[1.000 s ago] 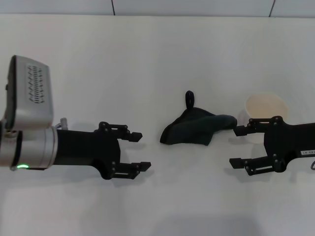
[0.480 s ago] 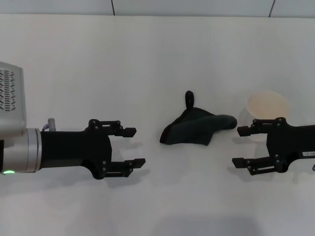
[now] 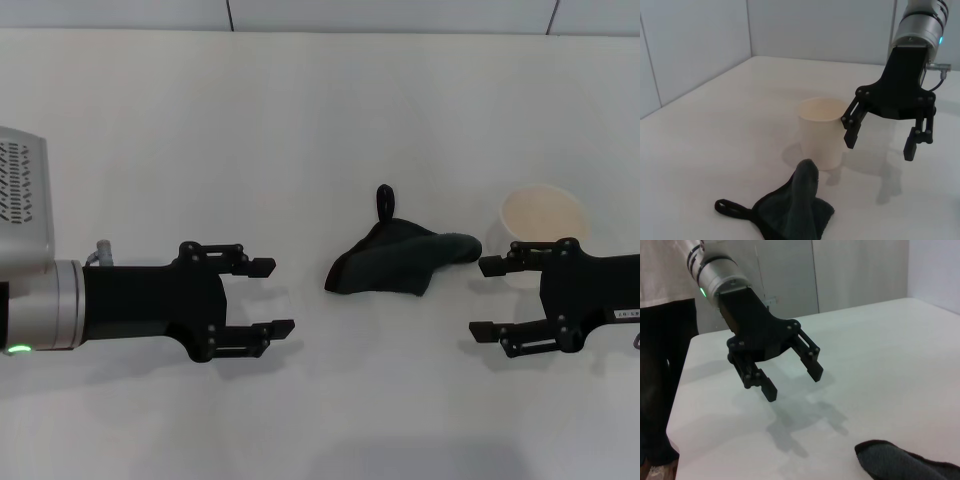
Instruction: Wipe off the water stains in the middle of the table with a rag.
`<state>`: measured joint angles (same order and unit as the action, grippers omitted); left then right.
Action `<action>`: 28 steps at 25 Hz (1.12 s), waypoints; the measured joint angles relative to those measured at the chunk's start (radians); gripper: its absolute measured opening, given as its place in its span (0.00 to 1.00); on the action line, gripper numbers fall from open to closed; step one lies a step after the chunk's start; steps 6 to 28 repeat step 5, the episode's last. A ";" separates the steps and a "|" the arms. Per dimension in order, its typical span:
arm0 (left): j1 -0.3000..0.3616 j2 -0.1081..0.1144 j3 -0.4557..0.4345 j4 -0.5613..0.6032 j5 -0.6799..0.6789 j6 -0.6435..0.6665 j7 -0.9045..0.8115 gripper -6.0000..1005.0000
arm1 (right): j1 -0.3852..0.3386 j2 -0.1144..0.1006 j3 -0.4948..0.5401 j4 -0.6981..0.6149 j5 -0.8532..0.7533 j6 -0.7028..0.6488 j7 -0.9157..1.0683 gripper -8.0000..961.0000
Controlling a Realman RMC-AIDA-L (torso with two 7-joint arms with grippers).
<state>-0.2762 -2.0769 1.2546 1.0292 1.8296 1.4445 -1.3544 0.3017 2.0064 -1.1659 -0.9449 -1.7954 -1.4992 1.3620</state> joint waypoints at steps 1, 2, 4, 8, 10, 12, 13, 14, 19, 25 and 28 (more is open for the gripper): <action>0.000 0.000 0.000 0.000 -0.001 0.000 -0.002 0.70 | -0.001 0.000 0.000 0.000 0.001 -0.002 -0.003 0.83; 0.000 0.000 0.000 0.000 -0.001 -0.001 -0.004 0.70 | -0.002 0.000 0.000 0.000 0.002 -0.005 -0.007 0.83; 0.000 0.000 0.000 0.000 -0.002 -0.001 -0.007 0.70 | -0.007 0.000 0.009 -0.001 0.003 -0.012 -0.017 0.83; 0.000 0.000 0.000 0.000 -0.001 -0.001 -0.007 0.70 | -0.009 0.000 0.015 -0.001 0.003 -0.015 -0.020 0.83; 0.000 0.000 0.000 0.000 -0.001 -0.001 -0.007 0.70 | -0.009 0.000 0.015 -0.001 0.003 -0.015 -0.020 0.83; 0.000 0.000 0.000 0.000 -0.001 -0.001 -0.007 0.70 | -0.009 0.000 0.015 -0.001 0.003 -0.015 -0.020 0.83; 0.000 0.000 0.000 0.000 -0.001 -0.001 -0.007 0.70 | -0.009 0.000 0.015 -0.001 0.003 -0.015 -0.020 0.83; 0.000 0.000 0.000 0.000 -0.001 -0.001 -0.007 0.70 | -0.009 0.000 0.015 -0.001 0.003 -0.015 -0.020 0.83; 0.000 0.000 0.000 0.000 -0.001 -0.001 -0.007 0.70 | -0.009 0.000 0.015 -0.001 0.003 -0.015 -0.020 0.83; 0.000 0.000 0.000 0.000 -0.001 -0.001 -0.007 0.70 | -0.009 0.000 0.015 -0.001 0.003 -0.015 -0.020 0.83; 0.000 0.000 0.000 0.000 -0.001 -0.001 -0.007 0.70 | -0.009 0.000 0.015 -0.001 0.003 -0.015 -0.020 0.83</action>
